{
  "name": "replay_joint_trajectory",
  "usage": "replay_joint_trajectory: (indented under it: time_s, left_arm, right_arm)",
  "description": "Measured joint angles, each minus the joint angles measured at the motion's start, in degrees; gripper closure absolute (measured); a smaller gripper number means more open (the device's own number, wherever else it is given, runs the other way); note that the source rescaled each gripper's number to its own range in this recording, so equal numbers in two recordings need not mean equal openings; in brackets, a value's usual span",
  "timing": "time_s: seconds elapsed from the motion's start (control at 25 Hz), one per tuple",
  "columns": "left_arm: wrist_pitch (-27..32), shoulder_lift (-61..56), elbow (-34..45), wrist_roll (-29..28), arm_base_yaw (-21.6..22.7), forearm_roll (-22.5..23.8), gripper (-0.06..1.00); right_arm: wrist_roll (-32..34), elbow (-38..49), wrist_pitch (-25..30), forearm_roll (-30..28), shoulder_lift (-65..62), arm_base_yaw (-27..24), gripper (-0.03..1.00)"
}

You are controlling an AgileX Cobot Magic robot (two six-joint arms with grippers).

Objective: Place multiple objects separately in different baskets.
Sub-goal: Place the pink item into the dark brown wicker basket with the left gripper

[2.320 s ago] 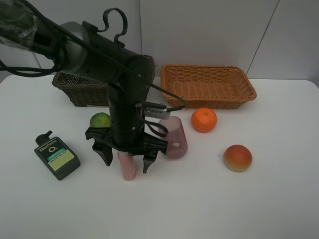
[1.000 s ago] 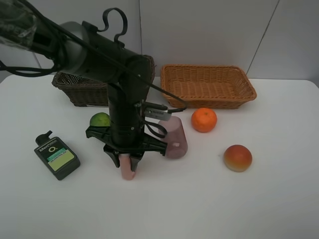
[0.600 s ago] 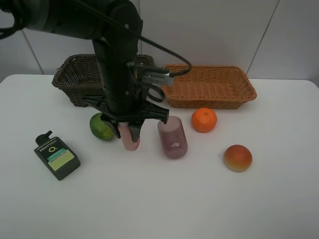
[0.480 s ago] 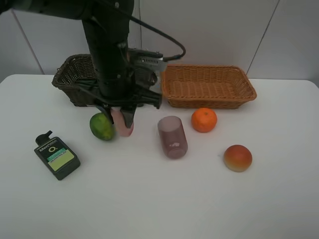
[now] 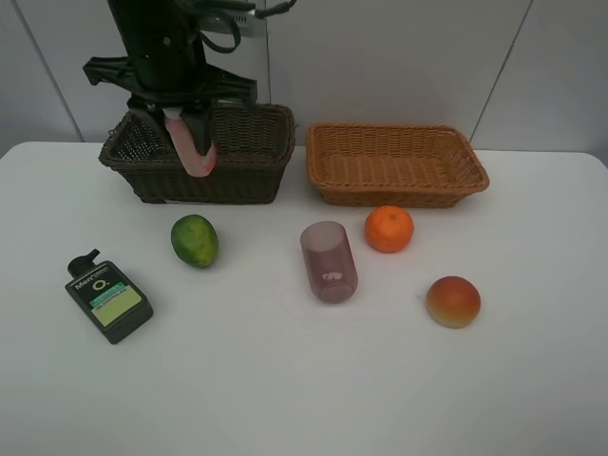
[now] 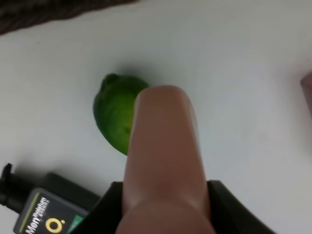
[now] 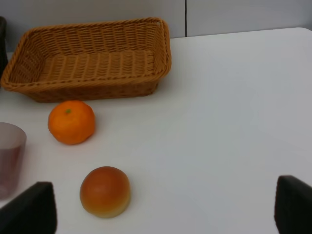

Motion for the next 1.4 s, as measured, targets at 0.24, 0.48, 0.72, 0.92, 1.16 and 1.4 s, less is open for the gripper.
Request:
replay_joint_trajectory:
  time_s: [0.24,0.48,0.72,0.92,1.16,1.4]
  left_arm:
    - [-1.04,0.0,-1.17,3.5,5.55,0.25,0.93]
    - [-5.6,0.0,-1.17,4.76,10.85,0.25,0.93]
    - [-11.77,2.12,-1.64,7.25,15.99,0.43,0.93]
    - [-16.54,6.68,-4.08,8.61,16.67,0.43,0.93]
    - [-19.12,12.84,-8.31,8.72,17.04,1.12,0.93]
    - [-23.46,17.5,-9.18,8.78,17.8,2.62,0.93]
  right_arm:
    - [0.0,0.0,0.0,0.0,0.0,0.0,0.03]
    - [0.0,0.0,0.0,0.0,0.0,0.0,0.03]
    - [0.0,0.0,0.0,0.0,0.0,0.0,0.03]
    - [0.0,0.0,0.0,0.0,0.0,0.0,0.03]
    - [0.0,0.0,0.0,0.0,0.0,0.0,0.03]
    - [0.0,0.0,0.0,0.0,0.0,0.0,0.03]
